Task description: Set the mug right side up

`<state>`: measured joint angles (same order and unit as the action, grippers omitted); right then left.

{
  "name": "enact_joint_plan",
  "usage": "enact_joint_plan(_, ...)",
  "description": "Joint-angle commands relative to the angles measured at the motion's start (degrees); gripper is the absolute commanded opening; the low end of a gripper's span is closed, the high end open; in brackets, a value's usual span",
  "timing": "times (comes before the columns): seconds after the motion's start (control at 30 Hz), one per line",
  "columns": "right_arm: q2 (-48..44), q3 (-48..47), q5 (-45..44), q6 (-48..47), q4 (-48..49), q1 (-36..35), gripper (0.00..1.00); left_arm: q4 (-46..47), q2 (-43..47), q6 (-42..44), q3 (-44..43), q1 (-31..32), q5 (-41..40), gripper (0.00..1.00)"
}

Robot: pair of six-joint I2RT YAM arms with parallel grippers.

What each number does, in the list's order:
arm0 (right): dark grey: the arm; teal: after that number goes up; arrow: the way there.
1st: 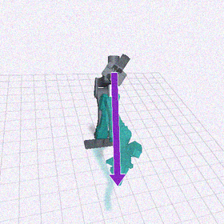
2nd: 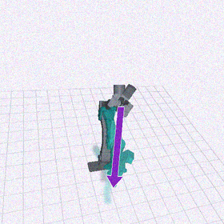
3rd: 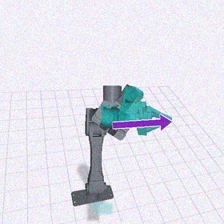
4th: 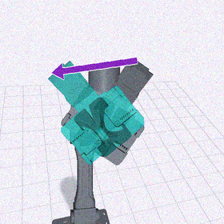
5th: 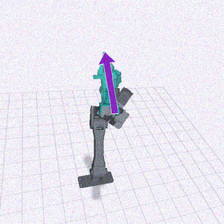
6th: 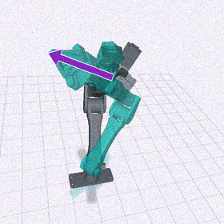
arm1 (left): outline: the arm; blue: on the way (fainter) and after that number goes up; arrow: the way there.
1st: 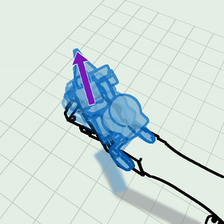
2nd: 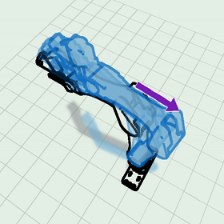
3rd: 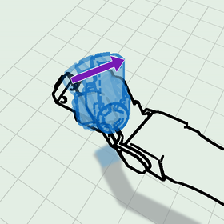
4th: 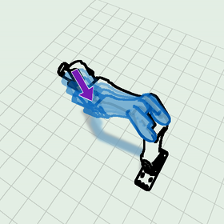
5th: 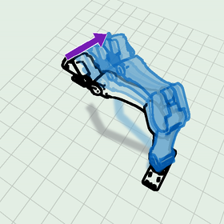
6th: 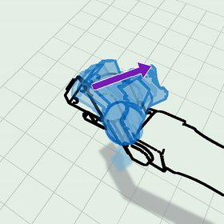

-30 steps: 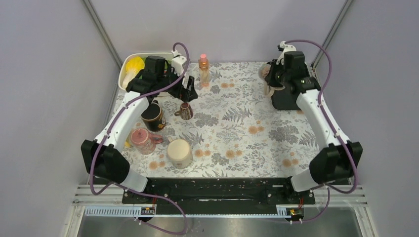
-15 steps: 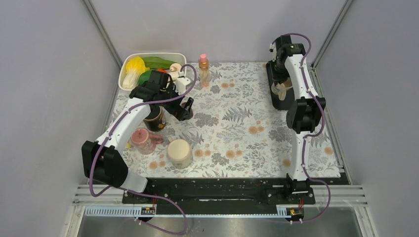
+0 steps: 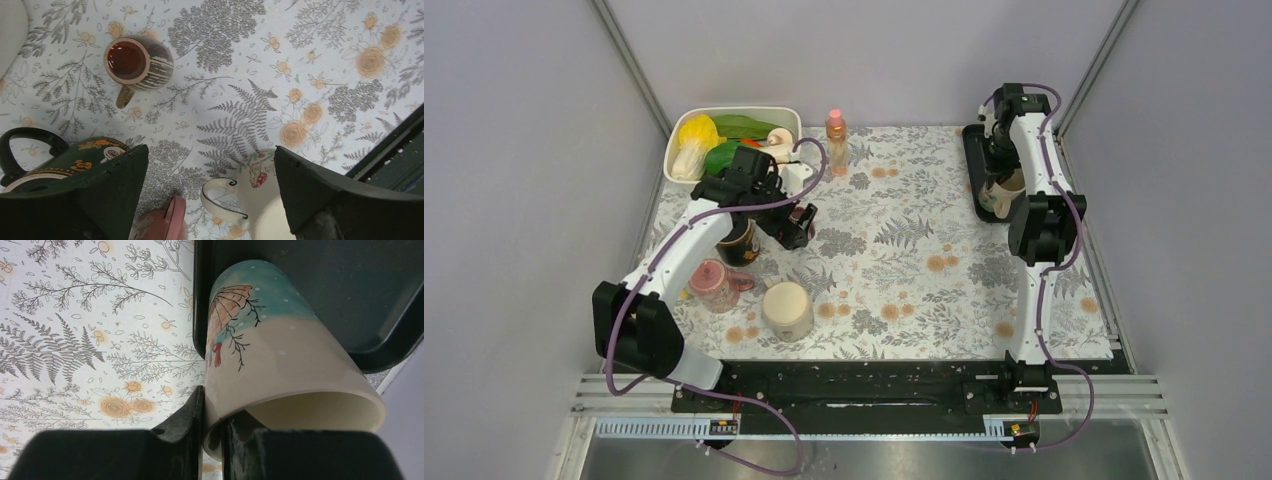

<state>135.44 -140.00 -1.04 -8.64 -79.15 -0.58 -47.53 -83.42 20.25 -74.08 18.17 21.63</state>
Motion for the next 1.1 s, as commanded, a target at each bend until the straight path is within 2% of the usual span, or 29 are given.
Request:
enact_joint_plan(0.0,0.3,-2.2,0.5,-2.1,1.1,-0.4,0.18,6.0,-3.0,-1.7,-0.5,0.7,-8.3,0.99)
enact_joint_plan(0.1,0.5,-2.0,0.9,-2.3,1.4,-0.4,0.25,9.1,-6.5,-0.5,-0.9,0.7,-14.3,0.98)
enact_joint_plan(0.27,-0.9,-2.0,1.9,-2.4,1.8,-0.4,0.44,9.8,-13.2,3.0,-3.9,-0.3,-17.0,0.85)
enact_joint_plan(0.33,-2.2,-1.9,2.1,-2.2,1.8,-0.5,0.55,10.8,-14.3,4.4,-3.9,-0.9,-15.3,0.88)
enact_joint_plan(0.47,-6.4,-1.0,3.7,-1.3,2.5,-0.5,0.70,12.2,-15.5,6.5,-3.9,-1.1,-12.8,0.98)
enact_joint_plan(0.67,-16.2,8.4,5.6,0.1,8.1,-1.0,0.94,13.3,-20.0,6.0,-8.3,-1.1,-8.6,0.99)
enact_joint_plan(0.9,-26.4,22.1,6.0,1.1,15.5,-1.6,0.96,8.0,-28.4,5.9,-16.9,-1.1,-7.9,0.99)
enact_joint_plan(1.0,-30.0,27.0,7.3,1.6,19.1,-1.8,0.96,7.4,-30.3,5.7,-18.3,-1.1,-9.3,0.94)
enact_joint_plan(1.07,-32.0,29.6,8.4,2.0,21.0,-1.9,0.96,5.9,-31.6,5.5,-19.6,-1.1,-9.0,0.86)
